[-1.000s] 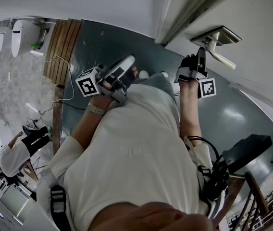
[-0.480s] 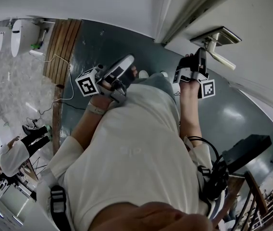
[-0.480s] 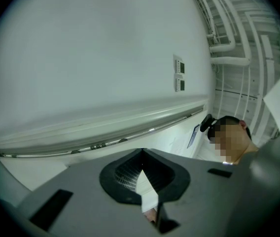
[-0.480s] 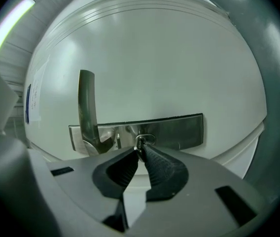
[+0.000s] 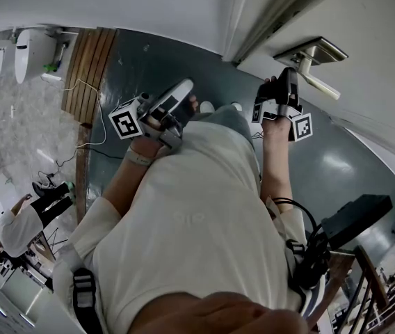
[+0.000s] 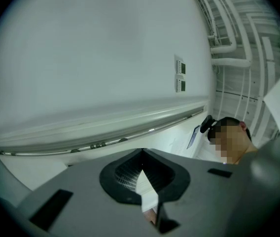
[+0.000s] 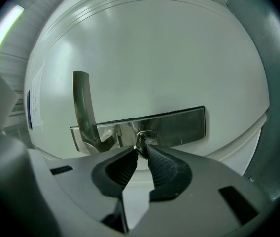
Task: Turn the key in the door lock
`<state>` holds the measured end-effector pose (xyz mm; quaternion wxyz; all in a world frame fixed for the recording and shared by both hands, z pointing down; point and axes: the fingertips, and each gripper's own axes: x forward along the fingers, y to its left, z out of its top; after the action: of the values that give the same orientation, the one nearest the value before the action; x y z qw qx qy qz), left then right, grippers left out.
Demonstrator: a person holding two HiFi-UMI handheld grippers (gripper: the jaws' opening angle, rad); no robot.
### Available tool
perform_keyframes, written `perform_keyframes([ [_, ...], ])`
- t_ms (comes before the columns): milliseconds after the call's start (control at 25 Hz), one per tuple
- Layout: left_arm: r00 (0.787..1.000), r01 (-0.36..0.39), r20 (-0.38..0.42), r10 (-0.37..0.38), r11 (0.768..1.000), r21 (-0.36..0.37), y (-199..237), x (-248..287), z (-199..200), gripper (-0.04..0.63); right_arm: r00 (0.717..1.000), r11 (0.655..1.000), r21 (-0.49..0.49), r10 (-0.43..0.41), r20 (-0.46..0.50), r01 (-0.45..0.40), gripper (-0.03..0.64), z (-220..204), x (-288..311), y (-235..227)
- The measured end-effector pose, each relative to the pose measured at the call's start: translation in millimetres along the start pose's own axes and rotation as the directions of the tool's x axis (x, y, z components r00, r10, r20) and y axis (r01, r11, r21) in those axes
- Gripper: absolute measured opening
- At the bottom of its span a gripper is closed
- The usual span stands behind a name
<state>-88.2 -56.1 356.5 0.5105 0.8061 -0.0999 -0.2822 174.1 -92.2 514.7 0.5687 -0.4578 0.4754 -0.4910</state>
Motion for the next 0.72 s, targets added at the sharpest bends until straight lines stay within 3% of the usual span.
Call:
perform_keyframes([
  [200, 1.000, 0.006, 0.004, -0.006, 1.000, -0.005, 4, 0, -1, 0.009, 0.993, 0.998, -0.052, -0.030, -0.110, 0.024, 0.073, -15, -6, 1],
  [280, 1.000, 0.006, 0.011, -0.006, 1.000, -0.017, 6, 0, -2, 0.009, 0.983, 0.990, -0.141, -0.041, -0.177, 0.016, 0.078, -24, -13, 7],
  [360, 1.000, 0.001, 0.019, -0.001, 0.999, -0.036, 9, -2, -3, 0.009, 0.968, 0.943, -0.333, -0.082, -0.239, -0.002, 0.078, -29, -22, 12],
  [400, 1.000, 0.001, 0.022, 0.000, 0.999, -0.038, 10, -3, -2, 0.009, 0.957, 0.883, -0.469, -0.119, -0.263, -0.018, 0.078, -30, -27, 15],
  [440, 1.000, 0.003, 0.024, -0.002, 1.000, -0.031, 10, -4, -2, 0.009, 0.945, 0.786, -0.616, -0.164, -0.281, -0.047, 0.078, -31, -31, 18],
  [480, 1.000, 0.005, 0.023, -0.005, 1.000, -0.018, 11, -4, -1, 0.009, 0.932, 0.652, -0.753, -0.211, -0.293, -0.090, 0.078, -32, -35, 20],
  [560, 1.000, 0.013, 0.023, -0.013, 1.000, -0.001, 11, -4, 0, 0.009, 0.909, 0.303, -0.935, -0.308, -0.281, -0.187, 0.078, -34, -41, 22],
  [640, 0.999, 0.022, 0.025, -0.022, 1.000, -0.006, 10, -4, 0, 0.009, 0.899, -0.050, -0.967, -0.383, -0.213, -0.250, 0.078, -31, -43, 21],
  [720, 0.999, 0.020, 0.027, -0.020, 1.000, -0.013, 11, -5, -1, 0.009, 0.903, -0.329, -0.902, -0.410, -0.131, -0.280, 0.078, -26, -41, 23],
])
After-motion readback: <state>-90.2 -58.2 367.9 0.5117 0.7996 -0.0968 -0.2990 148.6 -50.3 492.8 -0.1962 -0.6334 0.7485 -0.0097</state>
